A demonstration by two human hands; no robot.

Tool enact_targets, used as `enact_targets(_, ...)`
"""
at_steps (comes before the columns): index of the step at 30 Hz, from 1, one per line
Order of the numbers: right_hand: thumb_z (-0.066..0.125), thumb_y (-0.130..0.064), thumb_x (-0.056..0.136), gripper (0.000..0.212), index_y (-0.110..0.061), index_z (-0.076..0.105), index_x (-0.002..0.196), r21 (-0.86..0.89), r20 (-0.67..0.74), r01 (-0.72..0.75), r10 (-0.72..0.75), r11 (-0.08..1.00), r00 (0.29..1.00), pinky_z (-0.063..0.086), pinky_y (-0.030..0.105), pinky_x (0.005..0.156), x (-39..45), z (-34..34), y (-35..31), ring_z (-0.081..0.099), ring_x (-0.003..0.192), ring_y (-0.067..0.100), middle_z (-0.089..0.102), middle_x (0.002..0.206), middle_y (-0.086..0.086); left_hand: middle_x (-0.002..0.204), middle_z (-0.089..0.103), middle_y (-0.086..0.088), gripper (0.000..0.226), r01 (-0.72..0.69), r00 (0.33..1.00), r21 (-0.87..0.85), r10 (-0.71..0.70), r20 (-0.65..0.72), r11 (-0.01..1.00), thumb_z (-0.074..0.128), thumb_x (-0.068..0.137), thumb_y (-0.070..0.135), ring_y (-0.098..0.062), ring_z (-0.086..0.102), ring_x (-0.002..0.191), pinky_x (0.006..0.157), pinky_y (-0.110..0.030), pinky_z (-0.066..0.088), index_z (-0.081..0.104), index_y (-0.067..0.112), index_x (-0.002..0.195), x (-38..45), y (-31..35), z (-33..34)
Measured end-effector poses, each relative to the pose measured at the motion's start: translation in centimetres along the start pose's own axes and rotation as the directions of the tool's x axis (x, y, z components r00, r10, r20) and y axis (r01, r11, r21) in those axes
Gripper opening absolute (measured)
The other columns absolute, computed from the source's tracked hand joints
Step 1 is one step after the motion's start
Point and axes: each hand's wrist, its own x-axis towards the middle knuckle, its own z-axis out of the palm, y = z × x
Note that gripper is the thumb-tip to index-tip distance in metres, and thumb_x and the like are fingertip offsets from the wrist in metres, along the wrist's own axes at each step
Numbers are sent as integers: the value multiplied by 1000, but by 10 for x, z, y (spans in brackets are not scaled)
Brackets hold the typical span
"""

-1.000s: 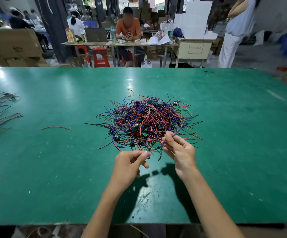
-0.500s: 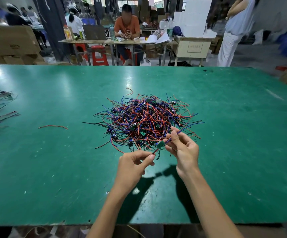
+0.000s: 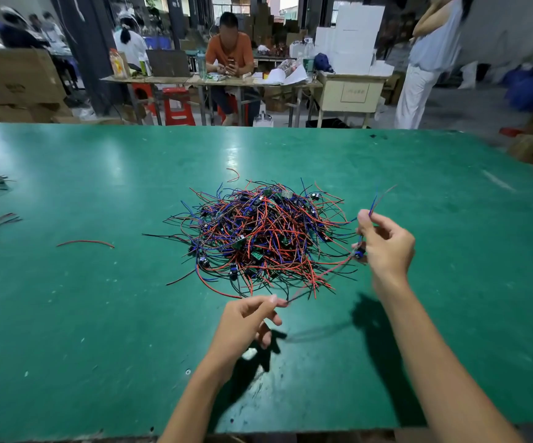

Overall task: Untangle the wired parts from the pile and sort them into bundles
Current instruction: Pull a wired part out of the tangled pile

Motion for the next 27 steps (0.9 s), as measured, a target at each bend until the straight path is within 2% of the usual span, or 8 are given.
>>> enact_targets(6, 60, -25, 99, 32, 0, 73, 85, -694, 23, 73, -79, 716, 997, 45, 38, 76, 121, -50, 33, 67, 89, 43, 70, 83, 26, 75, 61, -15, 25, -65, 984, -184, 32, -177, 981, 54, 101, 14, -19, 50, 48, 53, -28, 45, 75, 2, 94, 9, -12, -6)
enact_targets(8, 52, -26, 103, 35, 4, 70, 107, -843, 57, 15, 61, 537, 997, 46, 47, 95, 142, -65, 57, 59, 115, 47, 66, 115, 33, 73, 62, -13, 26, -90, 981, -152, 62, -185, 984, 55, 101, 15, -17, 51, 49, 46, -25, 44, 76, 8, 89, 11, -16, -4)
enact_targets(10, 37, -40, 108, 56, 0, 45, 146, -970, 50, -22, 287, 244, 957, 20, 63, 117, 144, -73, 81, 28, 149, 36, 33, 158, 26, 69, 62, -7, 25, -139, 949, -80, 110, -294, 987, 56, 101, 18, -15, 50, 50, 41, -24, 41, 77, 15, 87, 14, -19, -6)
enact_targets(12, 26, -48, 107, 67, -6, 19, 159, -996, -19, -47, 307, 82, 951, 0, 60, 120, 141, -67, 93, 6, 156, 30, 11, 167, 20, 60, 60, 1, 27, -198, 854, 93, 219, -473, 976, 57, 102, 20, -16, 52, 48, 38, -27, 42, 76, 25, 84, 24, -18, -17)
enact_targets(15, 45, -39, 104, 54, -3, 46, 144, -975, 25, 27, -13, 220, 1000, 21, 49, 115, 143, -32, 86, 33, 140, 37, 43, 148, 27, 51, 57, 3, 30, -177, 700, 291, 328, -634, 940, 58, 100, 20, -15, 57, 44, 44, -28, 46, 73, 35, 80, 43, -11, -40)
enact_targets(18, 48, -41, 104, 42, -14, 60, 134, -913, 316, 291, 43, 285, 948, 35, 46, 109, 150, 19, 73, 47, 130, 34, 57, 138, 19, 47, 51, 3, 30, -129, 611, 202, 238, -755, 971, 59, 92, 18, -10, 44, 41, 56, -29, 36, 74, 38, 75, 58, -12, -52)
enact_targets(20, 43, -51, 104, 50, -16, 61, 134, -907, 374, 329, 143, 264, 916, 35, 45, 109, 152, 50, 72, 48, 130, 33, 59, 137, 16, 45, 50, 5, 28, -118, 612, 200, 230, -757, 973, 59, 89, 19, -6, 42, 40, 57, -28, 34, 74, 36, 73, 61, -15, -53)
enact_targets(27, 59, -47, 99, 35, -17, 75, 106, -946, 167, 98, 204, 309, 965, 34, 37, 102, 147, 88, 84, 54, 121, 28, 72, 116, 7, 46, 52, 2, 30, -103, 622, 192, 214, -753, 976, 60, 88, 15, -4, 44, 41, 53, -27, 33, 74, 34, 69, 61, -17, -54)
